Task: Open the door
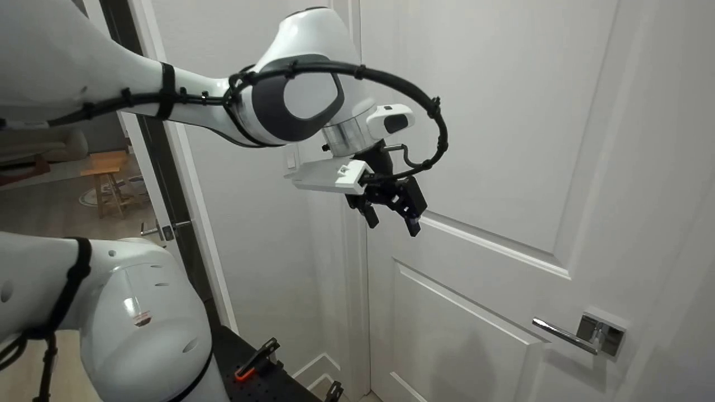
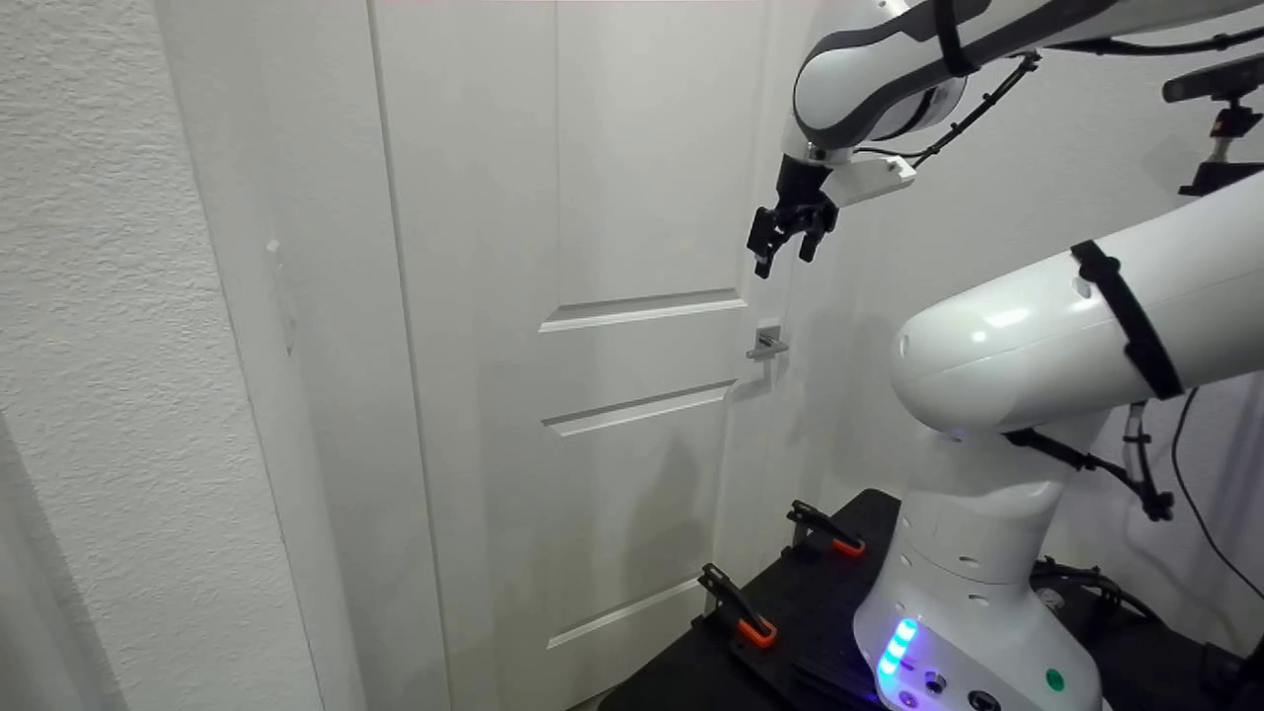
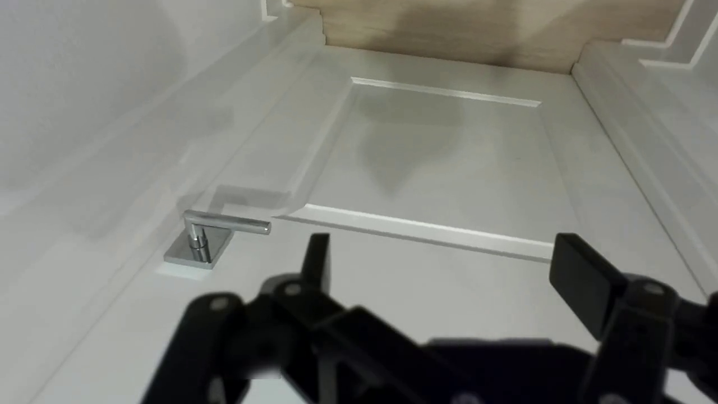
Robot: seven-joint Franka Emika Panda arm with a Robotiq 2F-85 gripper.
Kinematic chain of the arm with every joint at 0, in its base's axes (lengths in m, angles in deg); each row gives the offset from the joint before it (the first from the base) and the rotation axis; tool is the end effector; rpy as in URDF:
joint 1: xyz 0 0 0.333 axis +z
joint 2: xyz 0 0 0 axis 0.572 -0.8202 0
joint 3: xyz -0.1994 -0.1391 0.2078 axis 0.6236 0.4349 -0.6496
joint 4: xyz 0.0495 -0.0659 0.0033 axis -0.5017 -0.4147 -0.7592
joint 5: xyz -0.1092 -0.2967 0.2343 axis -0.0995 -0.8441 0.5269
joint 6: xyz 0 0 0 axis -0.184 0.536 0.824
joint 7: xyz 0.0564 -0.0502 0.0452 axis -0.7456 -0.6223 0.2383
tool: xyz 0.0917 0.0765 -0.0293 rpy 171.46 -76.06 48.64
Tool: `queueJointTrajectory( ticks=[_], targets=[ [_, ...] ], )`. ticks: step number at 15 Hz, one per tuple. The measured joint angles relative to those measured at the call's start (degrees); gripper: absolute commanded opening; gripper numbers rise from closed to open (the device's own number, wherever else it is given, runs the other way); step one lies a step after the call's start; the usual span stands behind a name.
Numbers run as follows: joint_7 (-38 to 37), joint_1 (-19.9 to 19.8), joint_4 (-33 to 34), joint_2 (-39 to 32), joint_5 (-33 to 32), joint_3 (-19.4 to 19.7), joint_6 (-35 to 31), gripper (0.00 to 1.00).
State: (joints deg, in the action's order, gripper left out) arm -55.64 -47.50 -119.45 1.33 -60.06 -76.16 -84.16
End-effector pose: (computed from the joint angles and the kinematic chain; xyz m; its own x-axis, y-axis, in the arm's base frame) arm 0.2919 -0.1394 0.4671 0.9479 -0.0891 0.3059 -0.1539 -0.9687 0.1947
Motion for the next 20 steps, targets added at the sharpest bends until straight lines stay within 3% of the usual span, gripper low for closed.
queueJointTrajectory(
  ticks=[6, 12, 16, 20],
  targets=[
    [-16.1, -7.2, 0.2, -6.1, 0.0, -5.1, -9.0, 1.0],
    [-36.1, -17.0, 2.0, -14.9, -1.6, -14.7, -16.6, 1.0],
    [-50.7, -22.4, 5.3, -21.4, -6.3, -20.1, -18.3, 1.0],
    [-64.2, -24.8, 9.9, -28.5, -14.1, -21.3, -18.3, 1.0]
  ],
)
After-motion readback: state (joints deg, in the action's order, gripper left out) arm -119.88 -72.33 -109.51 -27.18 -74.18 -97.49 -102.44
